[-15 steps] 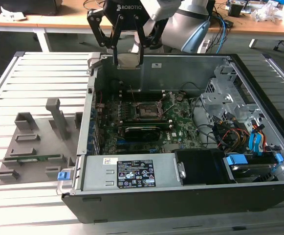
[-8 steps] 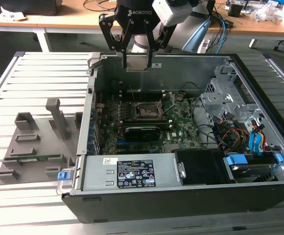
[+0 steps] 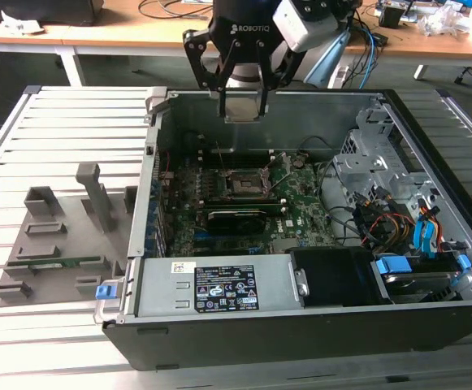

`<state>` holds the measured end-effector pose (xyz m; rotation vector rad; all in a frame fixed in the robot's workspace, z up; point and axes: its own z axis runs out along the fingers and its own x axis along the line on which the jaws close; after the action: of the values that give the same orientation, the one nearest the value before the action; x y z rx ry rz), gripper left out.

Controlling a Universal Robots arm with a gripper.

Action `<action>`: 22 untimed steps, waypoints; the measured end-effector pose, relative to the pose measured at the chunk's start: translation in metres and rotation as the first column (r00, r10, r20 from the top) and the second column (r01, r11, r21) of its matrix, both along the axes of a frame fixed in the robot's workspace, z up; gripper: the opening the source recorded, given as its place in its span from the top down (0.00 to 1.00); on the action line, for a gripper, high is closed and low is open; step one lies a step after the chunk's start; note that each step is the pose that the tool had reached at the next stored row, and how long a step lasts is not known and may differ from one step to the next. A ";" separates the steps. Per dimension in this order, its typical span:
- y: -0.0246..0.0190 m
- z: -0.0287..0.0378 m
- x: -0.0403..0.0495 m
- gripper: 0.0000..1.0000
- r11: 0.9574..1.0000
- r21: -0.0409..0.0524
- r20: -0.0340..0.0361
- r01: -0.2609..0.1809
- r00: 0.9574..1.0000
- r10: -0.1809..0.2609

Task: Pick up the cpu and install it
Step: 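Pick up the cpu and move it towards the insertion slot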

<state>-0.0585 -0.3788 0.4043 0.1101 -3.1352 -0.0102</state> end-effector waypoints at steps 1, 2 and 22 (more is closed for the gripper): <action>0.0009 -0.0028 0.0007 0.45 1.000 0.000 -0.001 0.000 1.000 0.000; 0.0017 -0.0045 0.0016 0.45 1.000 0.000 -0.002 0.000 1.000 0.000; 0.0381 -0.0316 0.0753 0.45 1.000 -0.004 -0.013 0.000 1.000 0.000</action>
<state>0.0168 -0.3408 0.3727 0.1099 -3.1225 -0.0049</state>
